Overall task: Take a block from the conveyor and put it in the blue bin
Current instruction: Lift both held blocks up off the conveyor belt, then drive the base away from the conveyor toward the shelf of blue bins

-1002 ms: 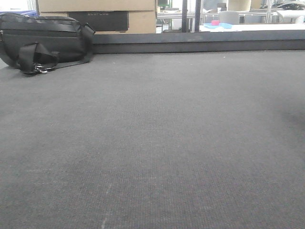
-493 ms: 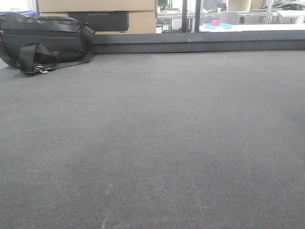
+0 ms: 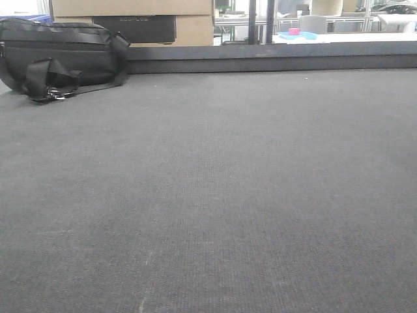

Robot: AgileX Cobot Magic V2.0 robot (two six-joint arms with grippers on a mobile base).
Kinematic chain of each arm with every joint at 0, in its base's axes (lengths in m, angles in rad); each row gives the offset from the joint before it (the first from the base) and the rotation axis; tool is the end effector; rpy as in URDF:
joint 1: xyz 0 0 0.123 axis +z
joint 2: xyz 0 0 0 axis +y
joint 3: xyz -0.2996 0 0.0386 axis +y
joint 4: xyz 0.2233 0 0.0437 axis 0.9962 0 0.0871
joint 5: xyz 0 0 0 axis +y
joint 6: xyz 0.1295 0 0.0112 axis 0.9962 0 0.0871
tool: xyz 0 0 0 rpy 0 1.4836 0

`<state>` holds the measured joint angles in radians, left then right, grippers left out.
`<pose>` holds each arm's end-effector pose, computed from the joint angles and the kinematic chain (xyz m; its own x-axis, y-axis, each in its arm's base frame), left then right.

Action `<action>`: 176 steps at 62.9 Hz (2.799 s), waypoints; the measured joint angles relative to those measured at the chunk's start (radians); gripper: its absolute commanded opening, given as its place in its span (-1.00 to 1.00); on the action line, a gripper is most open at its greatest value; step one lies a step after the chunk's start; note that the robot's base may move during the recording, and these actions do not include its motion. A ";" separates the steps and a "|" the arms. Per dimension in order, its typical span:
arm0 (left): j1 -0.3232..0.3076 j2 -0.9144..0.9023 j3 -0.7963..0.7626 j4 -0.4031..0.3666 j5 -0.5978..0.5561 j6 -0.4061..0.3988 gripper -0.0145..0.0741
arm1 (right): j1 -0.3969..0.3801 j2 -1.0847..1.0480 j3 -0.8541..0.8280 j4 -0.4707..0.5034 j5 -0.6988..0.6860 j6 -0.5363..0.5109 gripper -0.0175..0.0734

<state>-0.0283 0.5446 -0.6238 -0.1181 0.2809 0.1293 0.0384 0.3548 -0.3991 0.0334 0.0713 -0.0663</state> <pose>0.1118 -0.0074 0.3577 -0.1114 0.0189 -0.9936 0.0625 0.9980 0.0120 0.0833 0.0035 0.3245 0.0615 -0.0306 -0.9976 -0.0388 0.9987 -0.0331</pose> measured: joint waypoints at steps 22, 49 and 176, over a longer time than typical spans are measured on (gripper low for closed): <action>0.000 -0.226 0.038 0.004 -0.002 0.000 -0.92 | 0.000 -0.054 -0.107 0.038 0.180 0.000 -0.97; 0.000 -0.228 0.066 0.016 0.002 0.000 -0.92 | 0.000 -0.054 -0.134 0.119 0.226 0.000 -0.97; 0.000 -0.228 0.066 0.017 -0.002 0.000 -0.92 | 0.000 -0.054 -0.137 0.124 0.230 0.000 -0.97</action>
<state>-0.0283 0.3166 -0.5574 -0.1006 0.2791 0.1293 0.0384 0.3010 -0.5358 0.1570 0.3017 -0.0663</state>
